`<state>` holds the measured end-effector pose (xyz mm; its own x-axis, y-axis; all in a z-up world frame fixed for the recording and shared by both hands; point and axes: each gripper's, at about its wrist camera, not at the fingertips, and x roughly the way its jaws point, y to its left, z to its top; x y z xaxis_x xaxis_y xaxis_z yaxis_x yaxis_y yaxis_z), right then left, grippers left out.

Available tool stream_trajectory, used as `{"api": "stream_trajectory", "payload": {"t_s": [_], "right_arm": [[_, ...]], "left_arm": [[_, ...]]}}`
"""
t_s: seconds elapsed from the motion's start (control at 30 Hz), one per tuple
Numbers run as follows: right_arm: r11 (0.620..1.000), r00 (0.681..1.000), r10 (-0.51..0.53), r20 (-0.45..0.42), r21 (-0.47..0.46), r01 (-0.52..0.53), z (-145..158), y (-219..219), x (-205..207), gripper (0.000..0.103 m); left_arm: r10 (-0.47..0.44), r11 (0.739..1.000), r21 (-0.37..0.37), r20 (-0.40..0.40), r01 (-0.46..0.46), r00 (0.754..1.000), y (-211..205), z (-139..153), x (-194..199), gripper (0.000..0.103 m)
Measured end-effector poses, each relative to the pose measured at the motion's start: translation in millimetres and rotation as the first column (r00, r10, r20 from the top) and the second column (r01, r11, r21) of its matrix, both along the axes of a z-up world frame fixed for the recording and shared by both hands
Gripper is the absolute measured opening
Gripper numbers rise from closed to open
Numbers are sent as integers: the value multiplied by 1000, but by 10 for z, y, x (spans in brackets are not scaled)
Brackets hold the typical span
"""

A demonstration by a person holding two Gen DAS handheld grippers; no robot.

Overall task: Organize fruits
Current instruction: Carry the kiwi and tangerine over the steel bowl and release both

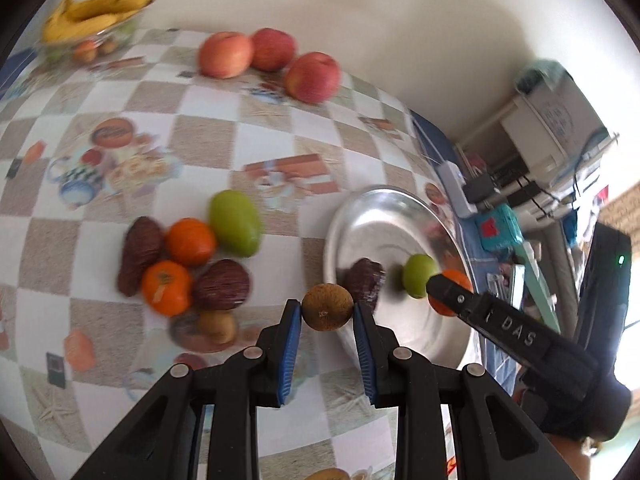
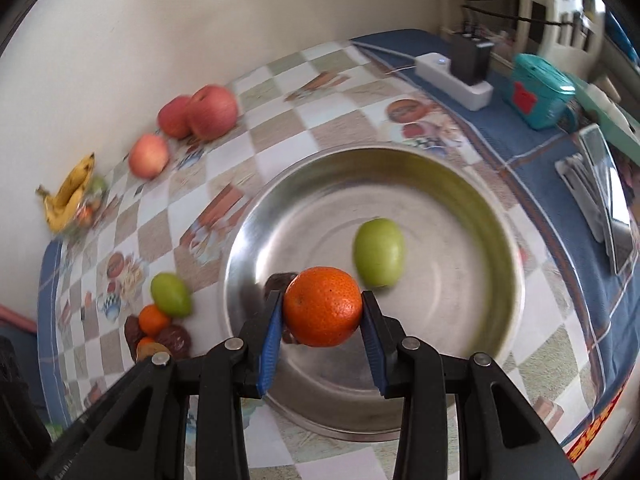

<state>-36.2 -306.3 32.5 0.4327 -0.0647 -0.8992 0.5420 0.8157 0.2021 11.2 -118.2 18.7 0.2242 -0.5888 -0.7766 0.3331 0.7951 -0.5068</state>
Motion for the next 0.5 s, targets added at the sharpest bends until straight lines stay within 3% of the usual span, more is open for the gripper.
{"api": "stream_trajectory", "payload": {"t_s": [0.2, 0.4, 0.5], "right_arm": [[999, 998, -46, 31, 1, 46, 93, -132, -57, 40], [999, 999, -42, -11, 24, 42, -10, -129, -46, 40], [999, 999, -37, -14, 23, 37, -21, -112, -48, 42]], "left_arm": [[-115, 993, 29, 45, 114, 992, -413, -52, -124, 29], [-184, 981, 63, 31, 181, 983, -559, -164, -186, 31], [-184, 982, 55, 15, 183, 983, -544, -191, -190, 42]]}}
